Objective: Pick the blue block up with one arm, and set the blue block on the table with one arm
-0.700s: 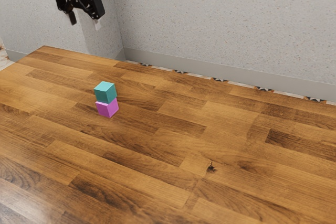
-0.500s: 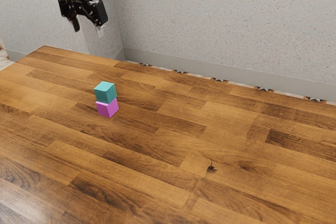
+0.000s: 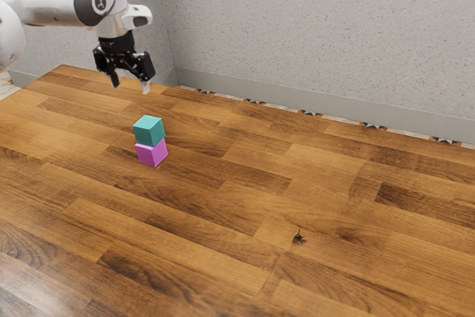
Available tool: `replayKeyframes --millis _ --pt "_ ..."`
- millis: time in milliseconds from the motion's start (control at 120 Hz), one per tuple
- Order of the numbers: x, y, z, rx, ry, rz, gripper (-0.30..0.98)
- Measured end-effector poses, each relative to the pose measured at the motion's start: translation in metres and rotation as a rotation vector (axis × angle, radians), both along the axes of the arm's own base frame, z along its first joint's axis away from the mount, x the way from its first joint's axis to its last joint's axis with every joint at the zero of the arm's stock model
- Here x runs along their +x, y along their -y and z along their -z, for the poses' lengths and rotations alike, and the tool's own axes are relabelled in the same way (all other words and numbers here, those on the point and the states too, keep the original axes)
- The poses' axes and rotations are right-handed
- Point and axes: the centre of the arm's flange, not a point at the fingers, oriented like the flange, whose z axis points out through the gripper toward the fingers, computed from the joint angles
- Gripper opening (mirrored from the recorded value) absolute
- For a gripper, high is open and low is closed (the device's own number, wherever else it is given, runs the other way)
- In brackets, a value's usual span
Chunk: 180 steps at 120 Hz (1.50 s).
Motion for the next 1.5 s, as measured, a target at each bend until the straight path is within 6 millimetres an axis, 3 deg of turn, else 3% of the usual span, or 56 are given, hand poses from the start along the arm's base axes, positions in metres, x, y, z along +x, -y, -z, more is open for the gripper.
replayKeyframes --millis 67,150,192,333,525,800,1083,1183,1317,1383,1500 --pt "0.011 -0.027 0.02 -0.01 -0.003 -0.029 0.68" --pt "0.046 -0.052 0.038 -0.017 0.024 -0.028 0.69" --pt "0.06 -0.06 0.057 -0.042 0.024 -0.018 0.69" --pt "0.077 -0.087 0.114 -0.088 -0.009 -0.013 0.69" --pt "0.087 -0.09 0.157 -0.107 -0.034 0.019 0.69" --pt "0.096 -0.101 0.177 -0.101 -0.007 0.04 0.69" --pt "0.098 -0.099 0.216 -0.12 -0.037 0.06 0.69" --pt "0.098 -0.099 0.223 -0.122 -0.04 0.064 0.66" --pt "0.098 -0.1 0.22 -0.116 -0.034 0.068 0.38" --pt "0.097 -0.1 0.202 -0.098 -0.021 0.071 0.29" --pt "0.087 -0.079 0.144 -0.052 0.003 0.102 0.17"
